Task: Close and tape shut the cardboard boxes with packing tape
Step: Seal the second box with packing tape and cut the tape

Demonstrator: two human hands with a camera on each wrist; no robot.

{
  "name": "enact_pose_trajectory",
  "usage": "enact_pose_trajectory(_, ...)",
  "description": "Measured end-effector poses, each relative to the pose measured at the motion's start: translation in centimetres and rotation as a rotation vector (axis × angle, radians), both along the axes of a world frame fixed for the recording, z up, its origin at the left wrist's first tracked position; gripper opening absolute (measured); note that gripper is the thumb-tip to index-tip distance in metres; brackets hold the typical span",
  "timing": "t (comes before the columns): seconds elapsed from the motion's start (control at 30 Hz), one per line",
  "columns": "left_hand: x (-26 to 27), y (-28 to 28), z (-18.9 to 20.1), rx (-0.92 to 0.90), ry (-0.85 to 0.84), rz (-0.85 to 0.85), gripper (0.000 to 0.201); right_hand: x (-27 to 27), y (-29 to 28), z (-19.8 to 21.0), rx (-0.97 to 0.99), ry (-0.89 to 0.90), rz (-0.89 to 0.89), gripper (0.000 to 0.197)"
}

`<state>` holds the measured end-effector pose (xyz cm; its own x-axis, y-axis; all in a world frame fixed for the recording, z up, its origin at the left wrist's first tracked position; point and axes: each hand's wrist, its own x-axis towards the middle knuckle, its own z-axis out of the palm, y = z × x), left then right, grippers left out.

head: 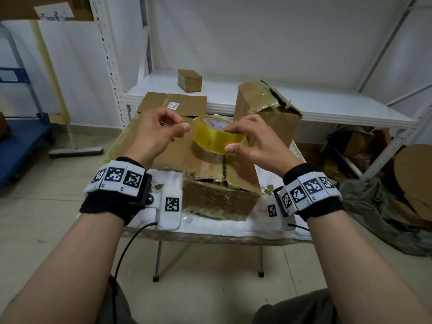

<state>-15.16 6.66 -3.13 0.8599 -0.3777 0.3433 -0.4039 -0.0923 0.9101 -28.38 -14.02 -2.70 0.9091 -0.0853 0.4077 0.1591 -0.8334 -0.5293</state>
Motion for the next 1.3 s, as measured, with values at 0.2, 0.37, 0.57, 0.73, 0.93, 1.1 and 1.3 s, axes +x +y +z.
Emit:
enact_pose_trajectory(0.2,-0.1,0.2,0.5,0.009,-0.010,0.003,0.017,0.6,0.1,0.1,-0.060,-0.019,0.035,0.040)
enact_pose_trajectory(0.37,-0.3,0.2,0.3,0.026,-0.013,-0.003,0.017,0.8,0.2,-0.3,-0.051,0.032,-0.004,0.041)
enact_pose_trajectory(0.57,0.2,0.6,0.7,-0.002,-0.021,0.006,0.018,1.1,-0.1,-0.6,-0.052,0.019,-0.090,0.038)
enact_pose_trajectory(0.73,0.0,0.9,1.6,0.003,-0.066,-0.054,0.018,0.7,-1.5,-0.2,0.020,-0.074,-0.235,0.037)
enact_pose_trajectory(0.93,0.5,0.7,1.1,-0.077,-0.055,-0.014,0.025,1.3,-0.6,-0.5,0.070,-0.064,-0.224,0.034)
enact_pose_trajectory(1.1,1.5,0.1,2.9,-0.127,-0.125,0.062,0.036,1.6,0.5,0.4,0.254,-0.149,-0.201,0.041)
enact_pose_trajectory(1.3,2.8,-2.4,6.9,-0.038,-0.237,0.096,0.038,1.8,1.7,0.7,0.337,-0.121,-0.199,0.042)
